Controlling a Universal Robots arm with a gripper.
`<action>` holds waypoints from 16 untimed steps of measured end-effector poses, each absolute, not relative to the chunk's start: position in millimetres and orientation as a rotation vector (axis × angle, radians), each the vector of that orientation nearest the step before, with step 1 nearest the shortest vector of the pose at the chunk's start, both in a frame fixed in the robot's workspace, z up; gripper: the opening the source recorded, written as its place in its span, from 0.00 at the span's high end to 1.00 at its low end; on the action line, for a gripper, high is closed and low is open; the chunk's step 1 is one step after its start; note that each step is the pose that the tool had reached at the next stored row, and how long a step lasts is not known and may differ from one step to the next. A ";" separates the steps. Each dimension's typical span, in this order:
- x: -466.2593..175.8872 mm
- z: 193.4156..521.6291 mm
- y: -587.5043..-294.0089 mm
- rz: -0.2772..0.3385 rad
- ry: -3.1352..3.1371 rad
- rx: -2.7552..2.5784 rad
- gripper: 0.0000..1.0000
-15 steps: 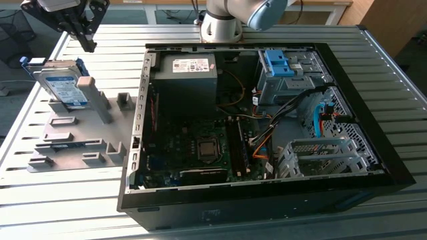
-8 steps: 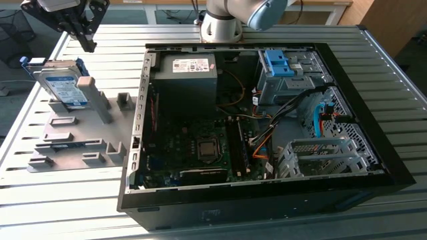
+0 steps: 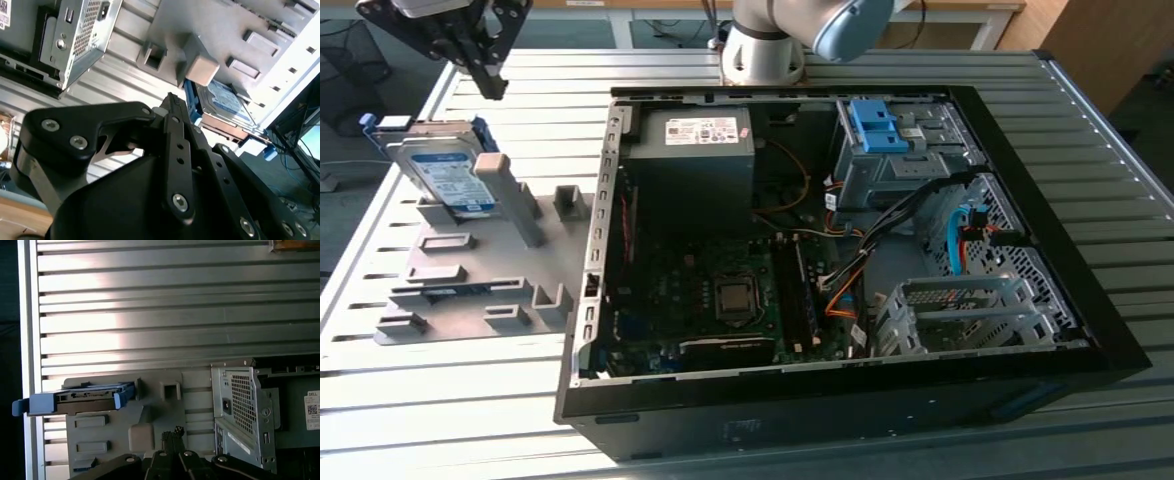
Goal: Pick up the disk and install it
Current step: 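Reach for the disk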
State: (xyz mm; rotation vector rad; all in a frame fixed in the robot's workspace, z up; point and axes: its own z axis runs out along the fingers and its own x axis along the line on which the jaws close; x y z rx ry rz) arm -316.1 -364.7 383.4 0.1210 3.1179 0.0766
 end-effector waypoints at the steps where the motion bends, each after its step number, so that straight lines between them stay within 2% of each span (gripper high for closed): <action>1: -318.0 383.3 -364.2 0.077 3.118 0.120 0.89; 12: -365.1 377.5 -362.1 0.078 3.119 0.109 0.89; 16: -375.1 377.0 -352.6 0.077 3.120 0.109 0.89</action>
